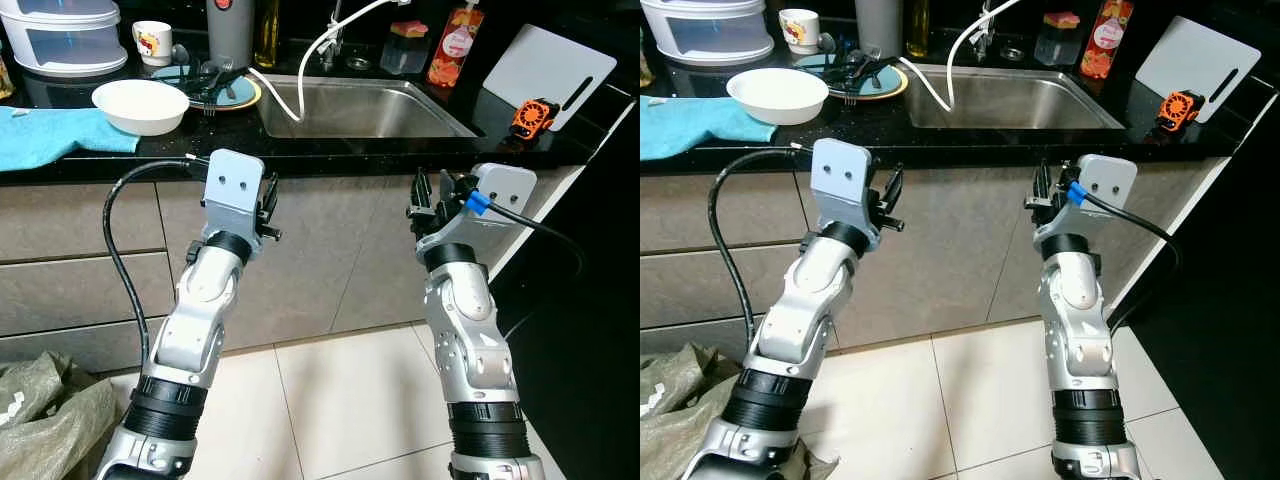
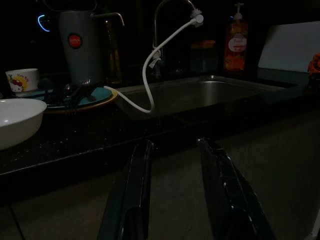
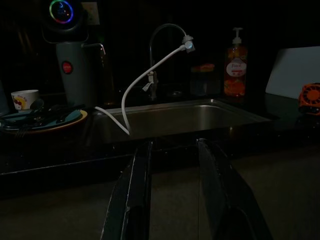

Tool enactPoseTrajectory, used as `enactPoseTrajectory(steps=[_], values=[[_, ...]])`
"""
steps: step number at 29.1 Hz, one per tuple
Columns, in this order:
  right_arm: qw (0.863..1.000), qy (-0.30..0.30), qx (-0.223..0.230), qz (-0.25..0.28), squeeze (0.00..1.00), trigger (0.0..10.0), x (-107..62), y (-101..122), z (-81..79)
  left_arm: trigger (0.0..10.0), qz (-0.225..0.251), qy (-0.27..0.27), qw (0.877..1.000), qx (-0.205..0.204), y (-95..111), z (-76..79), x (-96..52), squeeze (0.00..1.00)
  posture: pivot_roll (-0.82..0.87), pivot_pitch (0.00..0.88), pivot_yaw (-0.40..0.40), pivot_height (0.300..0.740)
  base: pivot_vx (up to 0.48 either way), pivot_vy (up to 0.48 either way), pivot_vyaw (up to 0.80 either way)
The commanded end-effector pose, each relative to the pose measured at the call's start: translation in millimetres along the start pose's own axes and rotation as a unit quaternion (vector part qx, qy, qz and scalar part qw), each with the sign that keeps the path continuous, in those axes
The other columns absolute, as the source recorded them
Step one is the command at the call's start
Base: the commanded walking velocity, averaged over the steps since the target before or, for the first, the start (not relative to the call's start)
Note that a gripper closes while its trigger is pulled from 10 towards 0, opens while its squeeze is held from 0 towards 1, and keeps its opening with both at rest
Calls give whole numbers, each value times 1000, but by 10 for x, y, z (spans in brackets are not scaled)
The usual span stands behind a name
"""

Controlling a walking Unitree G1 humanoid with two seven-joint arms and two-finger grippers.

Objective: Kitchen organization

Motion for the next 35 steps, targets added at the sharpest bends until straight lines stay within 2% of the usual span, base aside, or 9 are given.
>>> enactPoseTrajectory(steps=[1,35], values=[[1000,-5,-5,-3,0,10000,13,-20,42,10000,-2,-6,1000,-3,-18,53,23,0,243,0,-111,740,0,0,0],[1000,-9,-4,-6,0,10000,-9,-32,53,10000,-4,-7,1000,-4,-19,56,25,0,240,0,-106,740,0,0,0]])
Point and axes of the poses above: a point about 5 cm out from each wrist's last joint towards the gripper, its own x axis pointing out of the wrist towards the gripper, its own y axis along the axis of the wrist's last joint, z = x × y, the point moved 3 cm from there along x, pointing out of the wrist towards the gripper, and after that the axes turned 5 degrees about -x, right-handed, at the moved point
